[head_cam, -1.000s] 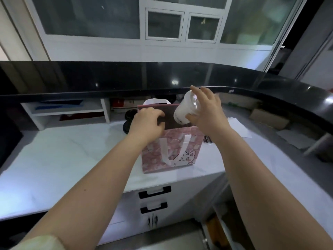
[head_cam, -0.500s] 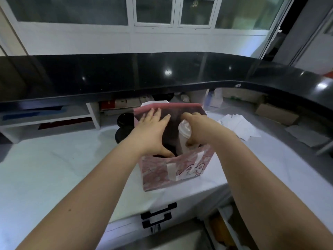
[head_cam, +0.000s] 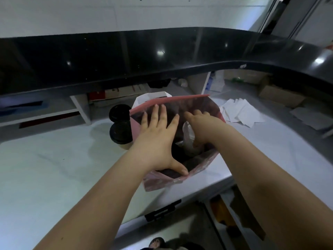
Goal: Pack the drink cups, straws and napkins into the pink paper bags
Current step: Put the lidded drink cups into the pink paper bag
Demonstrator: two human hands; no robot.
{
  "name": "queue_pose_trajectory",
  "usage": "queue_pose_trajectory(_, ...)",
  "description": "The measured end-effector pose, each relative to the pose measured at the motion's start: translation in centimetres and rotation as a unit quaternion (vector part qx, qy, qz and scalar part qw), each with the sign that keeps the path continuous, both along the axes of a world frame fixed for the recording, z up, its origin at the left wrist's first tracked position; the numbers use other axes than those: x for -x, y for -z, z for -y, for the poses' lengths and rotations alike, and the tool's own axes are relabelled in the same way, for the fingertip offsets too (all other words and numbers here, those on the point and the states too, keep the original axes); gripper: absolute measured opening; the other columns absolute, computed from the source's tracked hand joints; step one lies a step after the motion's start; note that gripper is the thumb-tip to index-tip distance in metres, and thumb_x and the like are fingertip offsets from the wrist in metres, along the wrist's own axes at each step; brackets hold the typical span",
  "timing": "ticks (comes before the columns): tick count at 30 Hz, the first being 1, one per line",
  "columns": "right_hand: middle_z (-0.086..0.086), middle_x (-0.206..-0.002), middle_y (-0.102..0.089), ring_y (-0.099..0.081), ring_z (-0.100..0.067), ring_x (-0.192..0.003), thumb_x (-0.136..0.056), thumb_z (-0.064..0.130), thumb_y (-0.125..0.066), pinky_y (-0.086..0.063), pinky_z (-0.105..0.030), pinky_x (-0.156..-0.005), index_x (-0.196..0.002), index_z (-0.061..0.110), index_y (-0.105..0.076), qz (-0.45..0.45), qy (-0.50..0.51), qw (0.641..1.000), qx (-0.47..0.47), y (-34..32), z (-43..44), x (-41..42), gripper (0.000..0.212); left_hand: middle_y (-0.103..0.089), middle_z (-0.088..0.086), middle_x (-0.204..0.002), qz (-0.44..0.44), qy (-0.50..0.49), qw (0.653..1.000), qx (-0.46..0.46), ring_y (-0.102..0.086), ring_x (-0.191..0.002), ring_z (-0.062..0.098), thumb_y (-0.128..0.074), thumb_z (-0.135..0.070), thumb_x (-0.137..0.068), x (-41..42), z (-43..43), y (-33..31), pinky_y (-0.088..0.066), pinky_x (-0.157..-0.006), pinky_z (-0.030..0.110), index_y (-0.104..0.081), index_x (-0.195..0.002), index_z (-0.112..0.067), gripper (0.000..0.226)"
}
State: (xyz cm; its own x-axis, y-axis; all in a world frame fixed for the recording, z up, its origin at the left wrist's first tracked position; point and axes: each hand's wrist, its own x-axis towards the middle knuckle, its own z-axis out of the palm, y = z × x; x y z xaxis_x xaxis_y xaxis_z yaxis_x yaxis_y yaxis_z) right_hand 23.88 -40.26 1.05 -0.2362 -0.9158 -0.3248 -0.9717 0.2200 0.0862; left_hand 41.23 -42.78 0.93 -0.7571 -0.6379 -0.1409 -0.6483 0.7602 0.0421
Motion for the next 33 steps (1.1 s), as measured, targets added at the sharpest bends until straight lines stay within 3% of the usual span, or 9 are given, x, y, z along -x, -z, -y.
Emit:
queue_pose_trajectory(5,-0.012,-0.14,-0.034,-0.041,-0.036,-0.126,-0.078,0.023,-0.075,-0.045,-0.045,-0.101,-0.151,0.022,-0.014,0.009,-0.046,0.999,-0.017,1.6,0.1,0.3,0.095,0.03,0.016,-0.157,0.006,-0.022,1.0,-0.002,0.034,-0.142,0.032,-0.064,-0.088,-0.05,0.4,-0.2,0.1,0.006,-0.118,0.057,0.02,-0.152,-0.026,0.146)
queue_pose_trajectory(15,-0.011,-0.129,-0.037,-0.044,-0.034,-0.117,-0.079,0.022,-0.07,-0.05,-0.046,-0.092,-0.141,0.02,-0.027,0.034,-0.114,0.992,0.03,3.6,-1.4,1.8,0.076,0.032,0.014,-0.156,-0.003,-0.062,0.998,0.0,0.037,-0.14,0.03,-0.061,-0.09,-0.049,0.6,-0.9,0.2,0.009,-0.119,0.054,0.022,-0.151,-0.027,0.145)
queue_pose_trajectory(25,-0.01,-0.141,-0.028,-0.032,-0.032,-0.126,-0.082,0.01,-0.064,-0.048,-0.046,-0.094,-0.144,0.023,-0.025,0.058,-0.144,0.984,0.083,4.7,-2.1,1.9,0.074,0.033,0.013,-0.156,0.004,-0.093,0.996,0.015,0.037,-0.141,0.028,-0.062,-0.088,-0.048,0.7,-2.7,-0.1,0.015,-0.118,0.049,0.022,-0.151,-0.026,0.147)
queue_pose_trajectory(33,-0.007,-0.134,-0.035,-0.036,-0.029,-0.12,-0.075,0.022,-0.074,-0.046,-0.039,-0.095,-0.148,0.025,-0.023,0.088,-0.164,0.981,0.055,2.7,-2.4,2.8,0.089,0.031,0.013,-0.157,-0.001,-0.099,0.995,0.016,0.035,-0.141,0.028,-0.06,-0.09,-0.05,1.7,-4.1,0.1,0.008,-0.119,0.053,0.021,-0.151,-0.028,0.144)
